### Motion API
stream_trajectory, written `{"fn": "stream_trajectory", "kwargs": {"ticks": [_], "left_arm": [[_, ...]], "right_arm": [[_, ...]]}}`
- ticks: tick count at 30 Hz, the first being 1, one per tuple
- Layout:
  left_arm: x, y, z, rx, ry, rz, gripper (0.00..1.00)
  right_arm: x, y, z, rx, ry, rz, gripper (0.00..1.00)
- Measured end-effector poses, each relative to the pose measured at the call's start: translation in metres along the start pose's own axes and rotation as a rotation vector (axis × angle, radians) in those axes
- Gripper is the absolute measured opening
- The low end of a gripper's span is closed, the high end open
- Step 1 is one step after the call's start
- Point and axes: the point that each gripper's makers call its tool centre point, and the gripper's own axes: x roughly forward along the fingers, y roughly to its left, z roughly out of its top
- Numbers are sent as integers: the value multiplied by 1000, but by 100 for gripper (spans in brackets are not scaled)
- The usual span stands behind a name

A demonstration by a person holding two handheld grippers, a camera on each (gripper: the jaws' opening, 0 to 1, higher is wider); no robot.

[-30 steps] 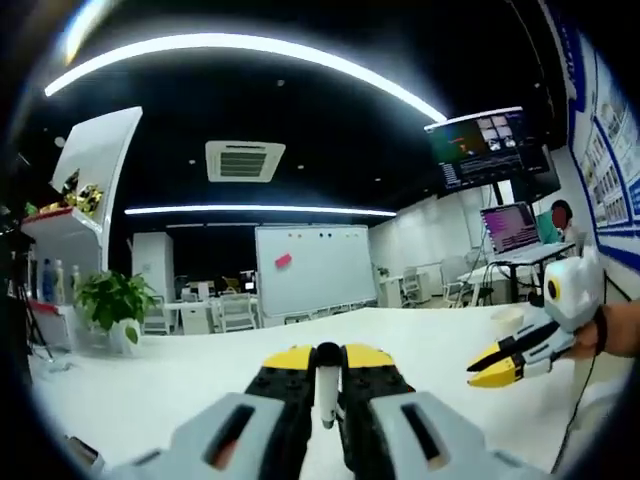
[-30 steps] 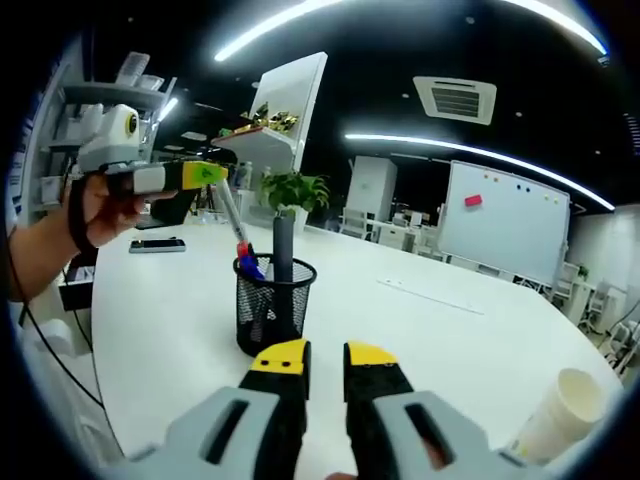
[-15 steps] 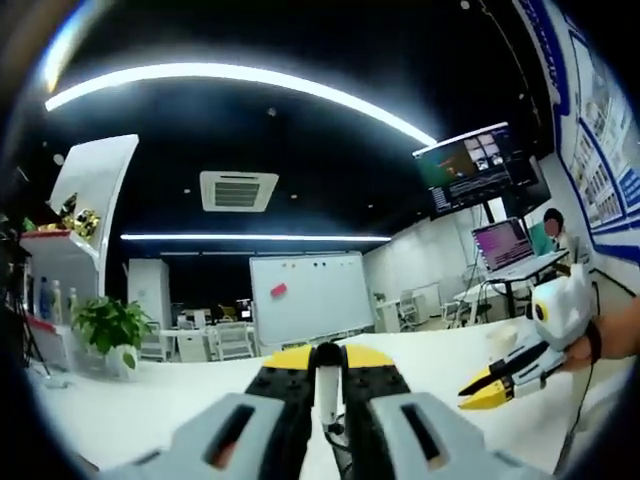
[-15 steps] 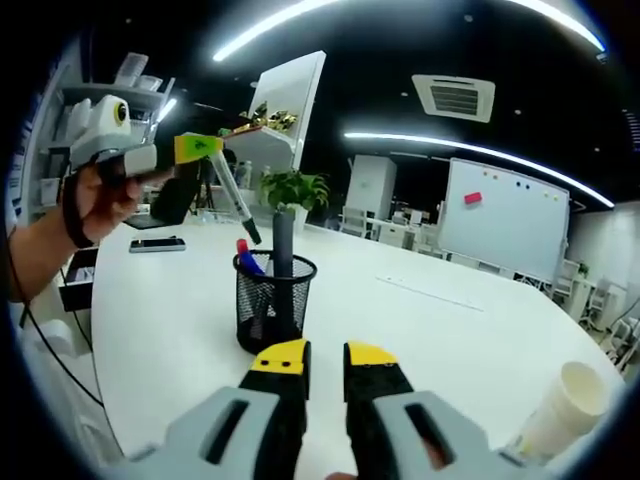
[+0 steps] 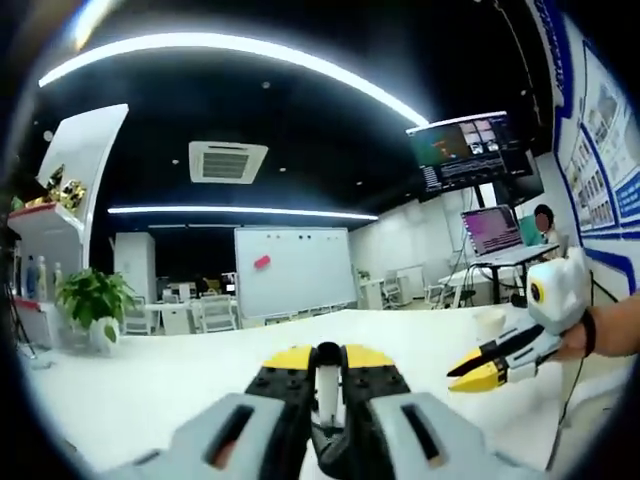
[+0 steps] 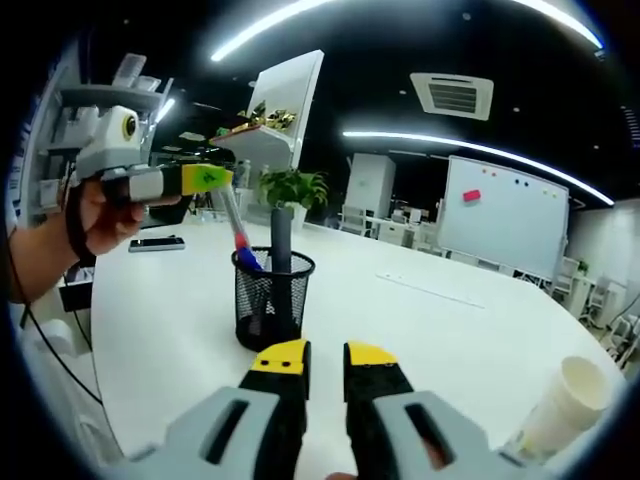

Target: Place the scattered laser pointers and whiteboard markers into the pen holder and stack the scattered paper cups together

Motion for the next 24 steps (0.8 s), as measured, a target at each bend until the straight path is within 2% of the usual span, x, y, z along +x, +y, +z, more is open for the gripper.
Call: {"fn": "stream_trajectory", "kwargs": {"ticks": [10,24], "left_arm": [[6,1,-26,1,86,-4,12],[12,4,-39,-25,123,-4,12]], "right_arm": [[0,-1,0,2,0,-1,14],[-2,-3,-1,2,0,-5,14]]}}
